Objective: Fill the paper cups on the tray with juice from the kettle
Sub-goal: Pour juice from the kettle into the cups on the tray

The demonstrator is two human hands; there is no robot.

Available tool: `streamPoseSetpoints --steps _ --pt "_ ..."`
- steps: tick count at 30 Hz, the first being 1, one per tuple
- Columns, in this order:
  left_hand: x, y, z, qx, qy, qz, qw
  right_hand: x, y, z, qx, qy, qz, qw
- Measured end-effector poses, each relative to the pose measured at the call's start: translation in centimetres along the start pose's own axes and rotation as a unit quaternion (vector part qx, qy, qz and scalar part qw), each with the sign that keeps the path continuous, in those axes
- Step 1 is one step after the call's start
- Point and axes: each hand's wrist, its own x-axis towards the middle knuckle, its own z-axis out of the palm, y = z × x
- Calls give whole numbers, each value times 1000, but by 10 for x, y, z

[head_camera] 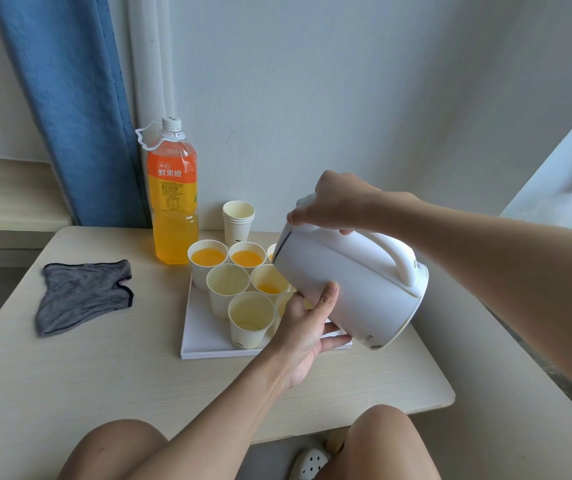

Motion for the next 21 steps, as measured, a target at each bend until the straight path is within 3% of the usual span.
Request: streamPoseSetpoints --steps 21 --pt "1 -1 1 -13 -3 -4 1000 1 -1 1 -10 -6 -7 1000"
